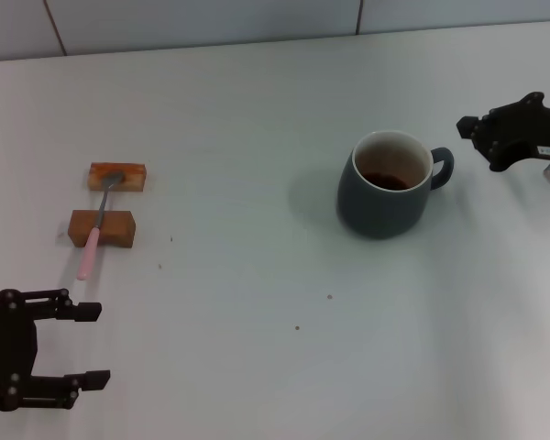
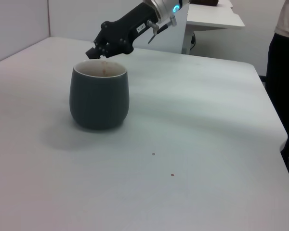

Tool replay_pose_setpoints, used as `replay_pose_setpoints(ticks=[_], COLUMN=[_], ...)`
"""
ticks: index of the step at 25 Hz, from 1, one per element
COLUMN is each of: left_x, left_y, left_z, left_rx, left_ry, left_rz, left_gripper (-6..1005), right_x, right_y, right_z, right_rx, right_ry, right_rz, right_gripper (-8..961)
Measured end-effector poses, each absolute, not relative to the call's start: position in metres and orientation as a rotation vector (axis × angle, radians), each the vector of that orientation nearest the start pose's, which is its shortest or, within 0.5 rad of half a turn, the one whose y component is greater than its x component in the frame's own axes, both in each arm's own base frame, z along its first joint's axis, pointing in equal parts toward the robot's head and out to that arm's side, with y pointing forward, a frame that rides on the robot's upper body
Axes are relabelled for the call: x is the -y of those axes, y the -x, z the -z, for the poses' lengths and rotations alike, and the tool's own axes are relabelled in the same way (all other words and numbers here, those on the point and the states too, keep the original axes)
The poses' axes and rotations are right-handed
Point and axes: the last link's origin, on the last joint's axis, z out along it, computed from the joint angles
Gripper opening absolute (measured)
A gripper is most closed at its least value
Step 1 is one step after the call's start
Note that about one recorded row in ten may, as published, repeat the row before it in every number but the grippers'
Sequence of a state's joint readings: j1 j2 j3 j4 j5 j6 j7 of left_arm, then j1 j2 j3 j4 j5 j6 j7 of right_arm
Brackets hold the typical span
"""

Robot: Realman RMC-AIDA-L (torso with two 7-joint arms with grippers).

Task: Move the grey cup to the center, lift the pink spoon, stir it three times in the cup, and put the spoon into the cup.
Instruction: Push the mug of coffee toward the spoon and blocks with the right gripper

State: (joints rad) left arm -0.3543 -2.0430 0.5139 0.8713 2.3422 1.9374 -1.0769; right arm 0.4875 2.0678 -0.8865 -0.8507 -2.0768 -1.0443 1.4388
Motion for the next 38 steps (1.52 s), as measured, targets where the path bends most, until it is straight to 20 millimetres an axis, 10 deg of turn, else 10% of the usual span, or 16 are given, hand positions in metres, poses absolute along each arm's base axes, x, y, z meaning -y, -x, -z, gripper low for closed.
replay_pose_setpoints(ticks=[38], left_x=[-0.241], left_y=[0.322], left_z=[-0.051], left_rx=[0.315], left_ry=[2.949], left_rz=[0.425], left_gripper=[768], right_x=[-0.378], right_y=[-0.266], right_z=[0.009], right_rx=[-0.370], right_ry=[2.620], right_rz=[-0.114], right_gripper=[-2])
